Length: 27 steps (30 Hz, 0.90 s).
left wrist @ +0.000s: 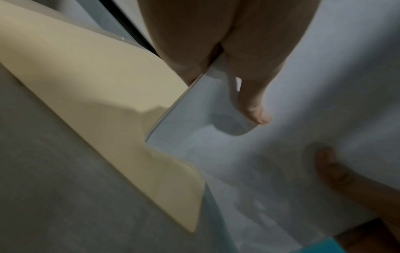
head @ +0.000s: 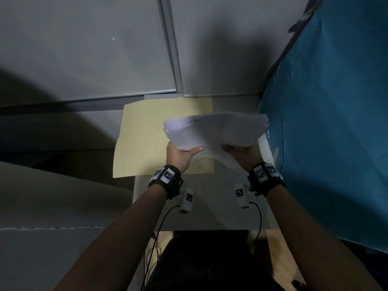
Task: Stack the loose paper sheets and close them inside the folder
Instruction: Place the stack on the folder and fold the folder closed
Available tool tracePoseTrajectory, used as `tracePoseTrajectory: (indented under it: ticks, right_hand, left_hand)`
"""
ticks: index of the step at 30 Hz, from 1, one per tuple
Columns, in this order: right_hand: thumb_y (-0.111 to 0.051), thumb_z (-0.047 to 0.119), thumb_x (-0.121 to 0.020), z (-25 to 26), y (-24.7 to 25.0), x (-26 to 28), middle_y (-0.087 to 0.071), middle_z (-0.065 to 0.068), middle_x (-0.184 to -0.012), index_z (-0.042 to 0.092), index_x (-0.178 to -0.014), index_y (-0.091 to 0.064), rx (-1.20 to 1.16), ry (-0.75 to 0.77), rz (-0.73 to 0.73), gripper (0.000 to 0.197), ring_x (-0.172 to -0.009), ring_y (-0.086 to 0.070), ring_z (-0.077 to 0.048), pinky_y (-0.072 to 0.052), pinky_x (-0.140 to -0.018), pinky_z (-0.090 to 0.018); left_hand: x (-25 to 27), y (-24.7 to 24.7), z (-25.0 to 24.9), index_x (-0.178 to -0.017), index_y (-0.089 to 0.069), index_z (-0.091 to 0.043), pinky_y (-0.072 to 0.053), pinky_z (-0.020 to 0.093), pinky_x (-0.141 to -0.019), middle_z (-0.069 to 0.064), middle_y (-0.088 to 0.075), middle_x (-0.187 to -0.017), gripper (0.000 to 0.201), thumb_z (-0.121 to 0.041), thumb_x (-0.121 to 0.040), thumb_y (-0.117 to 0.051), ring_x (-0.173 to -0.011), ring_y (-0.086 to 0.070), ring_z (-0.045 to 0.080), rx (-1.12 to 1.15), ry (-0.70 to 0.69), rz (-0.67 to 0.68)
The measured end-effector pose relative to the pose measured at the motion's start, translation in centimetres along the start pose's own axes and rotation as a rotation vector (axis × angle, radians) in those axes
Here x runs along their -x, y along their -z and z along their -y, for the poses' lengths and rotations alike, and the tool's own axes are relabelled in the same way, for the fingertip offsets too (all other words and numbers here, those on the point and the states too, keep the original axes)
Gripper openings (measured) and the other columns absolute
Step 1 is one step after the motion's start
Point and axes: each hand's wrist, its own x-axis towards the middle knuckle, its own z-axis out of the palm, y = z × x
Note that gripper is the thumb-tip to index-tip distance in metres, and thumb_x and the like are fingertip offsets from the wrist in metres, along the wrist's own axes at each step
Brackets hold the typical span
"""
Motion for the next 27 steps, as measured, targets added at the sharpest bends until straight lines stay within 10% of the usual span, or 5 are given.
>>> tracePoseTrajectory:
  ticks: [6,12,20,24,27]
  right_hand:
    - [-0.082,0.021,-0.081,1.6,1.4,0.6,-0.067,0.003,-0.068,0.015,-0.072,-0.066,0.137,0.018,-0.049,0.02,-0.056,-0.058,0.004,-0.048,-0.061,-0.024]
    - [-0.078,0.0,-0.083,5.5,6.5,2.4,-0.065,0.005,-0.08,0.005,-0.093,-0.07,0.235,0.206,-0.082,0.014,-0.073,-0.063,0.001,-0.045,-0.056,-0.002]
    - [-0.074,-0.016,-0.076,4.5,5.3,1.6,-0.071,-0.001,-0.083,0.008,-0.096,-0.074,0.159,0.284,0.074,0.032,-0.066,-0.063,0.013,-0.051,-0.067,-0.01]
    - [-0.072,-0.014,-0.079,3.7,5.0,1.5,-0.07,0.0,-0.084,0.006,-0.098,-0.075,0.098,0.209,0.069,0.028,-0.068,-0.065,0.004,-0.054,-0.068,-0.015]
    - [-0.068,-0.012,-0.084,2.3,6.4,1.4,-0.073,-0.001,-0.091,0.009,-0.104,-0.074,0.064,0.145,0.074,0.03,-0.077,-0.067,-0.002,-0.055,-0.074,-0.019]
  left_hand:
    - [-1.7,1.8,4.5,-0.128,-0.065,-0.023,-0.056,0.021,-0.085,0.0,-0.07,-0.122,0.081,-0.033,-0.057,-0.103,-0.112,-0.066,0.023,-0.559,0.016,0.243]
    - [-2.0,5.5,7.1,-0.165,-0.007,-0.049,-0.02,0.07,-0.122,-0.001,0.014,-0.178,0.089,-0.066,-0.094,-0.058,-0.163,0.007,0.039,-1.167,0.268,0.34]
    - [4.7,1.4,7.0,-0.164,-0.021,-0.034,-0.036,0.059,-0.113,0.002,-0.015,-0.172,0.075,-0.057,-0.099,-0.052,-0.154,-0.024,0.037,-1.279,0.109,0.472]
    - [4.7,2.7,5.4,-0.142,-0.056,-0.022,-0.052,0.05,-0.084,0.014,-0.052,-0.145,0.057,-0.041,-0.09,-0.042,-0.119,-0.057,0.042,-1.137,-0.078,0.133]
    - [2.3,5.7,7.1,-0.16,-0.017,-0.056,-0.04,0.061,-0.109,0.002,-0.011,-0.174,0.094,-0.071,-0.081,-0.064,-0.153,-0.028,0.042,-1.162,0.171,0.199]
